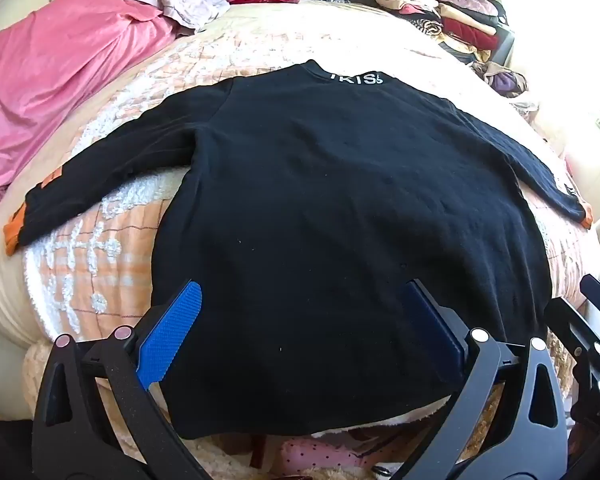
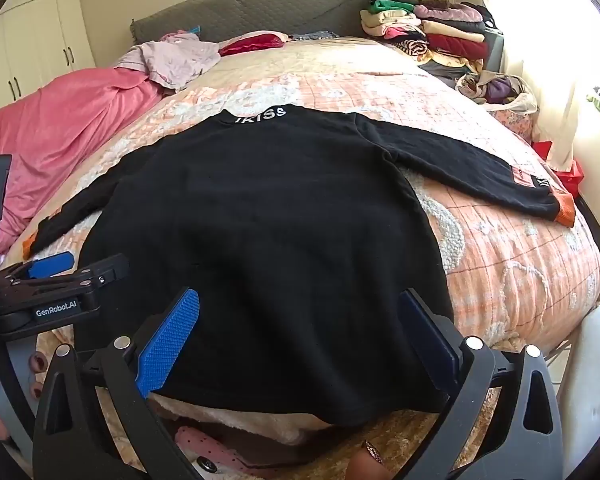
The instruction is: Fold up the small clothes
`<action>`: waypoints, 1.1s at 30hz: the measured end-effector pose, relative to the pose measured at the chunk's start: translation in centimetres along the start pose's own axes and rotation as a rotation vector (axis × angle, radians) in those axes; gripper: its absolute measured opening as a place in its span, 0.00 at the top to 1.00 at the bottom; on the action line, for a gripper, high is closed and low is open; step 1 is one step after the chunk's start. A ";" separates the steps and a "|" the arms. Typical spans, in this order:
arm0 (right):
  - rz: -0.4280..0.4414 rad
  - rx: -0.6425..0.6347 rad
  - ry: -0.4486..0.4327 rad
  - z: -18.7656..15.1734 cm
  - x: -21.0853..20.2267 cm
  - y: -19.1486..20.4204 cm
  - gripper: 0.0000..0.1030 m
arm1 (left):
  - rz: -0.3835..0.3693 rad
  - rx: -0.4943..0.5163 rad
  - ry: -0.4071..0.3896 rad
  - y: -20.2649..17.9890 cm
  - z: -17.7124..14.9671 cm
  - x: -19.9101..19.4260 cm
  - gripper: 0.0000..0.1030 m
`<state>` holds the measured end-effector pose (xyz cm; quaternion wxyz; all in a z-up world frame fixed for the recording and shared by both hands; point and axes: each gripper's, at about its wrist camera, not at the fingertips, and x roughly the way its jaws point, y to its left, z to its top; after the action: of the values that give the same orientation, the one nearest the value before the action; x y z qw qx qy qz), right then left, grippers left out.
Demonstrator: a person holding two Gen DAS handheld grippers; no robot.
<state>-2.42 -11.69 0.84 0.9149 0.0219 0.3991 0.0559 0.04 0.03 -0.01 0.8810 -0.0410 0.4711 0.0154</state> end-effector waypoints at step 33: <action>-0.004 0.009 0.006 0.1 -0.1 0.3 0.04 | 0.010 0.004 -0.029 0.3 0.5 -0.6 0.08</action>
<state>-2.45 -11.42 0.96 0.9138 0.0249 0.4020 0.0523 0.07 0.38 0.79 0.8876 -0.0366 0.4587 0.0197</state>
